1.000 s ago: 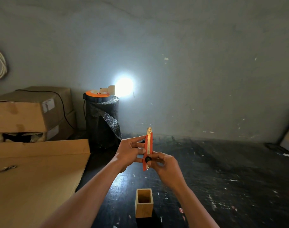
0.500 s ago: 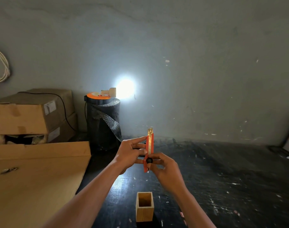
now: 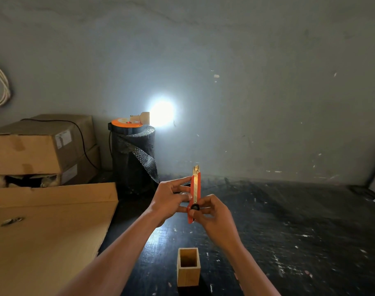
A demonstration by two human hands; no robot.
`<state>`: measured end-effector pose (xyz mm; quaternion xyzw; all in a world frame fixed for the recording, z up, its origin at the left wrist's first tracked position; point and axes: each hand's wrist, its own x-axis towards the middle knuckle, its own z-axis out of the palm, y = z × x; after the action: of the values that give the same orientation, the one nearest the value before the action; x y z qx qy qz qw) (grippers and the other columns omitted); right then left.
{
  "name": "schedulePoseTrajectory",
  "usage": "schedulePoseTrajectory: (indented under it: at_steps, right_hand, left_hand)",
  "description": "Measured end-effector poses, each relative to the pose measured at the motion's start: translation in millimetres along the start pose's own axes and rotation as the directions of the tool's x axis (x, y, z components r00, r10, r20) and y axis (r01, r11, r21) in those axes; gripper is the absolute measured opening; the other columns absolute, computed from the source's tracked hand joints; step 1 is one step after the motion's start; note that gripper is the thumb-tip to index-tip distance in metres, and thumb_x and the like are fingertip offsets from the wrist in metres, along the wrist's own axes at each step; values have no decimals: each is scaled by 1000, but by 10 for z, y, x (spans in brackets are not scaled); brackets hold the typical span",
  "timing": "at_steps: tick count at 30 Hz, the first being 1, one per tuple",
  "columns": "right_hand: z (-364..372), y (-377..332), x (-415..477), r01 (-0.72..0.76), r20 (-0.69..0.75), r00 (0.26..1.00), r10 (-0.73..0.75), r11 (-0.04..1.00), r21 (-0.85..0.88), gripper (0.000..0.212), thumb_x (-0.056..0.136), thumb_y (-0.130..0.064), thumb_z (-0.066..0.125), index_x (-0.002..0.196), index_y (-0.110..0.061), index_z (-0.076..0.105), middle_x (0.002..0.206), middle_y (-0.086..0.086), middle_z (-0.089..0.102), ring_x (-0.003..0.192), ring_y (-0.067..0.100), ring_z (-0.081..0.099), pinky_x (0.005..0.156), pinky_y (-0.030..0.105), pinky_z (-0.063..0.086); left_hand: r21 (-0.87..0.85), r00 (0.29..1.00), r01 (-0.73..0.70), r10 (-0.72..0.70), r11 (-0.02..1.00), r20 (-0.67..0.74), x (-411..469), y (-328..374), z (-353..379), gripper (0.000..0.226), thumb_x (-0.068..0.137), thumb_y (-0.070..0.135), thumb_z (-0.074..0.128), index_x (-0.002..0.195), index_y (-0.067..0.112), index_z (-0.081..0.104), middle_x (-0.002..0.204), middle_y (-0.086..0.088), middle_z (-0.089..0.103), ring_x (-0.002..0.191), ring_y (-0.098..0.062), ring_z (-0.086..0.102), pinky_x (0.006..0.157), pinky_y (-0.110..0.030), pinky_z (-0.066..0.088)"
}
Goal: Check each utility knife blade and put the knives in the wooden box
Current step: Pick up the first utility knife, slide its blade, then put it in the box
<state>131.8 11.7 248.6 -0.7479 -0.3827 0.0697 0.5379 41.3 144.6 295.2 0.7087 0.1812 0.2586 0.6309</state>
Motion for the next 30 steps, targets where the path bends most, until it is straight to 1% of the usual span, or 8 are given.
schedulePoseTrajectory:
  at_steps: [4, 6, 11, 17, 20, 23, 27, 30]
  right_hand:
    - [-3, 31, -3, 25, 62, 998, -23, 999, -30, 22, 96, -24, 67, 115, -35, 66, 109, -21, 69, 102, 7, 68, 94, 32, 57]
    - [-15, 36, 13, 18, 77, 997, -15, 999, -29, 22, 98, -20, 65, 116, -31, 69, 111, -18, 70, 103, 8, 68, 95, 34, 58]
    - [-6, 57, 52, 2, 24, 1000, -2, 1000, -7, 13, 92, -30, 73, 102, -31, 65, 99, -17, 72, 95, 9, 71, 86, 37, 62]
    - [-2, 137, 82, -11, -14, 1000, 11, 1000, 4, 17, 87, -37, 76, 93, -34, 60, 94, -15, 72, 89, 9, 72, 84, 37, 63]
    - [-4, 176, 117, -16, -23, 1000, 18, 999, 51, 22, 91, -39, 71, 106, -40, 55, 103, -15, 72, 93, 8, 73, 85, 38, 63]
    - [-4, 184, 209, -42, -27, 999, 45, 994, 105, 34, 96, -34, 67, 127, -36, 54, 107, -12, 73, 92, 7, 74, 82, 31, 63]
    - [25, 255, 313, -73, 44, 997, 68, 990, 123, 33, 97, -26, 67, 129, -26, 60, 98, -14, 72, 85, 6, 75, 72, 22, 62]
    - [93, 439, 334, -109, 57, 993, 104, 989, 104, 26, 96, -22, 68, 122, -20, 64, 96, -8, 75, 83, 6, 75, 75, 29, 64]
  left_hand:
    - [-7, 1000, -19, 19, 1000, -16, 11, -19, -8, 52, 90, -10, 68, 136, 14, 64, 100, -2, 78, 77, -13, 80, 60, -27, 64]
    - [-23, 1000, -22, 21, 1000, -17, 10, -19, -11, 53, 90, -11, 68, 136, 15, 64, 99, -2, 78, 77, -13, 80, 59, -27, 63]
    - [-36, 1000, -26, 26, 999, -12, 19, -30, 21, 55, 89, -14, 67, 135, 17, 65, 99, -4, 79, 78, -16, 80, 59, -28, 63]
    - [-40, 999, -22, 21, 999, -27, 45, -120, 45, 56, 89, -16, 66, 135, 16, 65, 106, -11, 78, 84, -22, 80, 59, -31, 63]
    - [-79, 1000, -13, 12, 997, -11, 29, -199, 49, 57, 88, -18, 66, 133, 17, 66, 104, -13, 79, 84, -25, 80, 59, -32, 63]
    - [-115, 1000, -7, 11, 993, 27, 2, -319, 77, 56, 87, -17, 67, 130, 19, 67, 105, -17, 79, 83, -27, 80, 60, -34, 64]
    - [-54, 1000, -10, 11, 999, 25, 45, -578, 93, 53, 87, -13, 70, 126, 23, 69, 100, -7, 81, 87, -28, 80, 67, -37, 65]
    - [115, 998, 35, -29, 993, -53, 109, -887, 64, 46, 88, -2, 74, 127, 21, 70, 101, -1, 80, 87, -19, 79, 74, -37, 66]
